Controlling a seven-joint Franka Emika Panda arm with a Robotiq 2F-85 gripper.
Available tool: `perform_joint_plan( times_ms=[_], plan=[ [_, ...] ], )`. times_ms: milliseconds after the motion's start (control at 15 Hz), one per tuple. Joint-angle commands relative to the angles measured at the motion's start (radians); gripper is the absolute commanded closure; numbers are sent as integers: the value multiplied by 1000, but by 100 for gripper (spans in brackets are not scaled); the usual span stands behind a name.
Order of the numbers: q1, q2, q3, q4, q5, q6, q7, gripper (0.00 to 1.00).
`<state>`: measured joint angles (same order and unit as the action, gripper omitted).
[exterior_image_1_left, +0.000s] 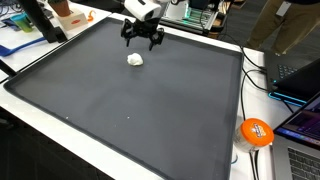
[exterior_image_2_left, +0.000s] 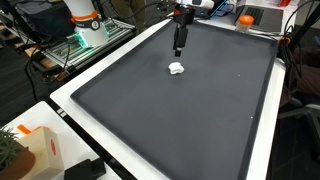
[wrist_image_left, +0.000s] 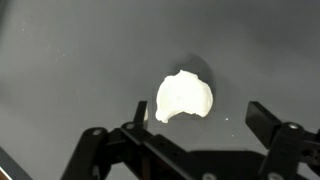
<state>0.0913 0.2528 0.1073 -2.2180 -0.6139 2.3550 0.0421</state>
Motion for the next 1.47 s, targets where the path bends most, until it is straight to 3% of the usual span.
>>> perform_joint_plan(
  times_ms=[0,267,667,1133,1200,1267,1400],
  plan=[
    [21,-3,-19,0,7,1,-5,0],
    [6,16,-17,21,37,44,-66,0],
    [6,94,-32,102,101,-25,-163,0],
    [23,203,-62,160,70,-42,-200,0],
    [25,214,-65,163,67,-40,-204,25],
    [26,221,-67,166,66,-39,-207,26],
    [31,232,-69,171,65,-35,-211,42]
  ],
)
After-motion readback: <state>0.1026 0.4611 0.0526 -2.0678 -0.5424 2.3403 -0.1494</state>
